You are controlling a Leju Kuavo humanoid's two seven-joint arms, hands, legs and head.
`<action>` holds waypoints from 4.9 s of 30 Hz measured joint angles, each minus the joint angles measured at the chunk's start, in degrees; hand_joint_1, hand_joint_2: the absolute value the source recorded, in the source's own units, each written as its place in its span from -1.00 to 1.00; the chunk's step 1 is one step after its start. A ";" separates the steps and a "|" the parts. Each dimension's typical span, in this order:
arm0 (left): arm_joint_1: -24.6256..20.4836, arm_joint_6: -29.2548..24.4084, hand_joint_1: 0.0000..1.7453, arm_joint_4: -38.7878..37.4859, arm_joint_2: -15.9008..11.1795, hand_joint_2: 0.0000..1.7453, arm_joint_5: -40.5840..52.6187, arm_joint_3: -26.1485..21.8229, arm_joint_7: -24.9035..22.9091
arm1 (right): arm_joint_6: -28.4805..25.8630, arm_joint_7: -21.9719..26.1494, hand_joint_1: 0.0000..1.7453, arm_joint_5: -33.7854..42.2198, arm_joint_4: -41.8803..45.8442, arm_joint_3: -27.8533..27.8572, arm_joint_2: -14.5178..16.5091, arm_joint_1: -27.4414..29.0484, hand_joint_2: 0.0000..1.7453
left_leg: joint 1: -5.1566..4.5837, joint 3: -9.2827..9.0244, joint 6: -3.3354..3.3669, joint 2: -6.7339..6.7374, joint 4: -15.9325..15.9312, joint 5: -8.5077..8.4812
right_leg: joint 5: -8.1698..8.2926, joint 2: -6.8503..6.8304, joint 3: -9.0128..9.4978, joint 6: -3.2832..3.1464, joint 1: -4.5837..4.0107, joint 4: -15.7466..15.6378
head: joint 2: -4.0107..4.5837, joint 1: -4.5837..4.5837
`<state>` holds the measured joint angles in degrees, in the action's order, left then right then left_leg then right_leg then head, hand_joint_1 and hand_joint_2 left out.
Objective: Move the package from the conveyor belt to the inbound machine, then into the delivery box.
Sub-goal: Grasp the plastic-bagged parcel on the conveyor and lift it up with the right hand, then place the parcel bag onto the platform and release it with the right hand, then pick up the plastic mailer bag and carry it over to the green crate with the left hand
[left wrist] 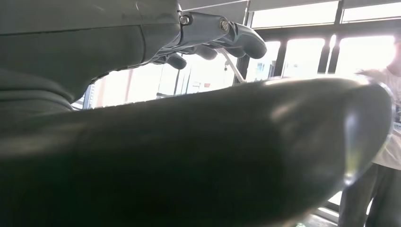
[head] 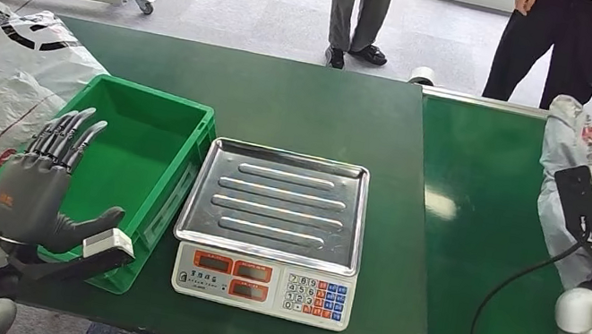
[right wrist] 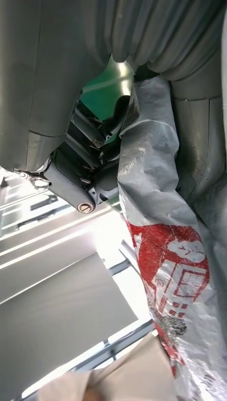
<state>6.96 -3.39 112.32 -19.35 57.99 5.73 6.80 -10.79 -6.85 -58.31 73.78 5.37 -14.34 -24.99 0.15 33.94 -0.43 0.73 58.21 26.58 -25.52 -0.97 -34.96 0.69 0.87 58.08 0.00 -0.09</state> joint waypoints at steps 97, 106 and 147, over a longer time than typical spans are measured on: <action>-19.18 2.84 -1.00 -14.25 2.23 -1.00 5.26 10.42 -3.66 | 22.97 0.03 -1.00 30.70 -37.38 -65.08 34.91 -39.20 -1.00 | 0.17 0.50 -0.54 0.19 -0.02 -0.67 | 0.54 0.23 -0.76 -0.56 -0.31 0.22 | 0.00 0.00; -19.95 2.43 -1.00 -14.25 1.43 -1.00 4.66 10.05 -3.09 | 27.44 -3.33 -1.00 33.69 -41.02 -65.08 34.86 -41.85 -1.00 | 0.18 0.51 -0.54 0.19 -0.02 -0.67 | 0.54 0.23 -0.78 -0.57 -0.32 0.23 | 0.00 0.01; -29.24 4.00 -1.00 -15.04 -1.97 -1.00 5.63 10.55 -2.24 | 30.95 -0.92 -1.00 35.43 -43.31 -56.05 29.88 -45.95 -1.00 | 0.43 0.51 -0.73 0.37 -0.06 -0.74 | 0.60 0.36 -0.85 -0.85 -0.60 0.24 | 0.00 0.01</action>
<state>-22.27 0.61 97.29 -21.32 63.63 16.27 4.56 20.17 -7.77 -22.88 30.47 -50.68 15.55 -70.94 0.58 34.45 -1.17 1.10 58.15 25.84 -24.91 -0.61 -35.81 -0.16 0.27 58.32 0.00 -0.08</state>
